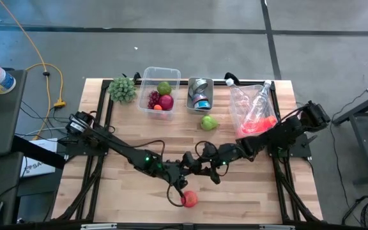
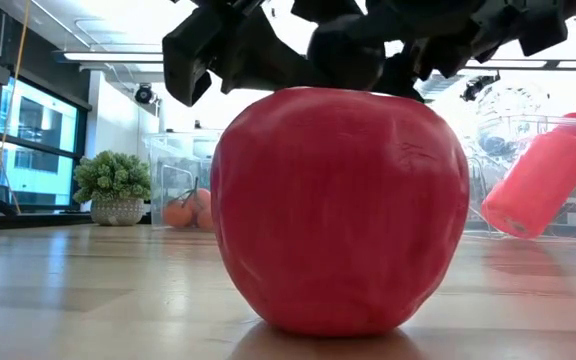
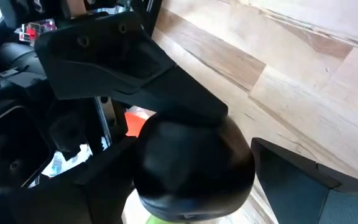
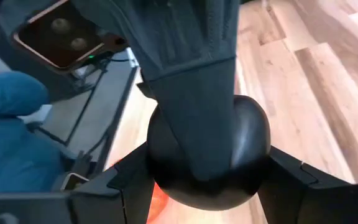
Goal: Pick & Place Food Item
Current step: Put the black plum into the left transparent bin
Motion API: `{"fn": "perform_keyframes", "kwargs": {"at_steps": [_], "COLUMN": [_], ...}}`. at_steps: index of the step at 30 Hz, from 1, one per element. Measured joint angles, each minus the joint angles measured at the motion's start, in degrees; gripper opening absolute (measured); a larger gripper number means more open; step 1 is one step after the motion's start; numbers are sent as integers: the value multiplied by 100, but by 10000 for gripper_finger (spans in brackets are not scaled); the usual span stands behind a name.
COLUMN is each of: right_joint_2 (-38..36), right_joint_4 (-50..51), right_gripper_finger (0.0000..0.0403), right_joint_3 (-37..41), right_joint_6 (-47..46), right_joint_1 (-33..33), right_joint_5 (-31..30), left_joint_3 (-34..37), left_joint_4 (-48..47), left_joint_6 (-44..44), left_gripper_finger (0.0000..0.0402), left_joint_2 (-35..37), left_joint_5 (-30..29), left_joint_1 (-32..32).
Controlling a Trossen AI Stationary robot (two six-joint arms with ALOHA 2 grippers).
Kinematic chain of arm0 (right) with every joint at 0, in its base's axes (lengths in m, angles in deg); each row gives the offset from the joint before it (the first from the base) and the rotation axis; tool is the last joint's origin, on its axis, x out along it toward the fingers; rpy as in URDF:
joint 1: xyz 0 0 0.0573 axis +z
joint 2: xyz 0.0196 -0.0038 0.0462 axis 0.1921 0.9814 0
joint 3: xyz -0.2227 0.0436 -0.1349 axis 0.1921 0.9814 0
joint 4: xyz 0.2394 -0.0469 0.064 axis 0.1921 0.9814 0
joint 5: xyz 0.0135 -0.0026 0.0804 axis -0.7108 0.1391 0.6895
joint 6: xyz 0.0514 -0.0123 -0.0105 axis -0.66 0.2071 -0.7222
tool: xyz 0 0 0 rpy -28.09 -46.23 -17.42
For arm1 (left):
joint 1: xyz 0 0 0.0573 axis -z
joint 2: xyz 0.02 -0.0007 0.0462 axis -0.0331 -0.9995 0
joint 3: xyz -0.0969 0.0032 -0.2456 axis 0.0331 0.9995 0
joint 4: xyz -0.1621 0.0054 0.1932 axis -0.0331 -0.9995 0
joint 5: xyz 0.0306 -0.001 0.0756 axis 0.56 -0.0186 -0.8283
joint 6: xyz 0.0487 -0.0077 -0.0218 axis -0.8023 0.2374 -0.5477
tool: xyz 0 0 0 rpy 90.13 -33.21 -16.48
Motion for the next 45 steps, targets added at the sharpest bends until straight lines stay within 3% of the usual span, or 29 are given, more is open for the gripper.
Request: {"fn": "perform_keyframes", "kwargs": {"at_steps": [12, 21, 29, 39, 45], "right_joint_2": [0, 0, 0, 0, 0], "right_joint_4": [-105, -102, -63, -5, 91], "right_gripper_finger": [211, 211, 215, 289, 324], "right_joint_3": [0, 0, 0, 0, -5], "right_joint_6": [2, 0, -43, -173, 133], "right_joint_1": [-5, -5, 1, 4, -5], "right_joint_5": [176, 150, 62, -421, -399], "left_joint_3": [-6, -3, -3, 3, 3], "left_joint_4": [81, 137, 109, 29, -26], "left_joint_6": [80, 137, 268, 644, 889], "left_gripper_finger": [302, 240, 242, 242, 242], "left_joint_2": [0, 0, 0, 0, 0], "left_joint_5": [275, 290, 341, 290, 301], "left_joint_1": [-138, -144, -142, -137, -133]}}
